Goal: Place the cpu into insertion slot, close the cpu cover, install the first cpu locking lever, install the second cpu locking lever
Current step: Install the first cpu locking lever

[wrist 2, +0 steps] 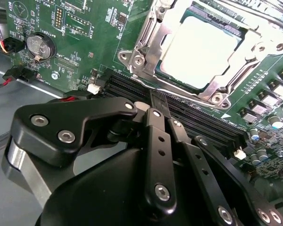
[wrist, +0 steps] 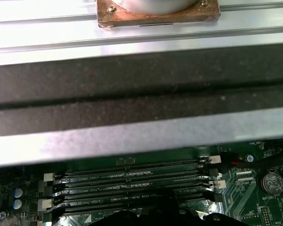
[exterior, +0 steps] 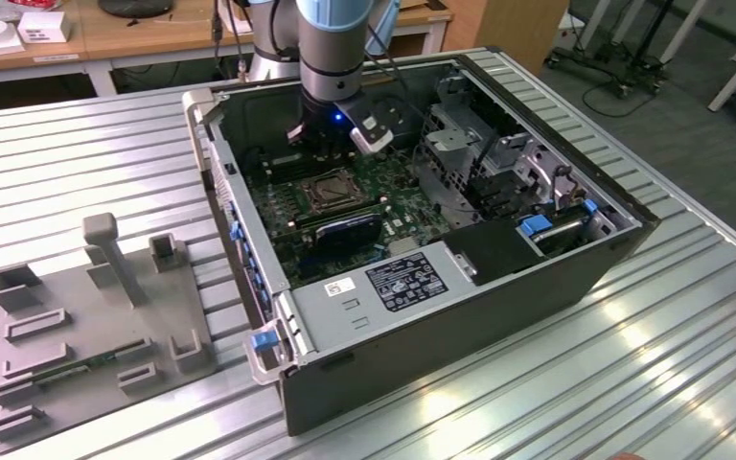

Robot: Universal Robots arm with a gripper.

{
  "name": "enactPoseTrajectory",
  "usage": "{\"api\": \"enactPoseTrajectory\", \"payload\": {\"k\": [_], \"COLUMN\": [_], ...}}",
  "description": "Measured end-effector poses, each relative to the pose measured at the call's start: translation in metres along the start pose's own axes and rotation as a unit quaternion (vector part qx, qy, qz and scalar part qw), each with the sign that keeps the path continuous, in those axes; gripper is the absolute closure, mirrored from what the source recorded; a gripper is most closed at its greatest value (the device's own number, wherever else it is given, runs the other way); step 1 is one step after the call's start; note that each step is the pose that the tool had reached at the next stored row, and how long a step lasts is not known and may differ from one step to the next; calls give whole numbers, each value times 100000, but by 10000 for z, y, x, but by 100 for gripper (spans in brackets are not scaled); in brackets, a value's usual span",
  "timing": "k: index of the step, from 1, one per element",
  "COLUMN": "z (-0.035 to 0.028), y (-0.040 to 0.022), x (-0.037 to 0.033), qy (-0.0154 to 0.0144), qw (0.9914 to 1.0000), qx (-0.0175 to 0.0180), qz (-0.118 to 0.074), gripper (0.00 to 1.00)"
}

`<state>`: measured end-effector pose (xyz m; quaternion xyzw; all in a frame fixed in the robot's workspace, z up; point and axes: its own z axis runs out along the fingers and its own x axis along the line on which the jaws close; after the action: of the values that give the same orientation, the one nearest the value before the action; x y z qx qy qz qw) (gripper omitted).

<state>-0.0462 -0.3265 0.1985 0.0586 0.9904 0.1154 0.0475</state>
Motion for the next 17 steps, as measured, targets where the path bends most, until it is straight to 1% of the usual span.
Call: {"api": "enactPoseTrajectory", "payload": {"k": [8, 17], "z": [3, 20], "y": [-4, -9], "x": [0, 1], "qy": [0, -139], "qw": [100000, 100000], "qx": [9, -35], "qz": [1, -32], "gripper": [89, 89]}}
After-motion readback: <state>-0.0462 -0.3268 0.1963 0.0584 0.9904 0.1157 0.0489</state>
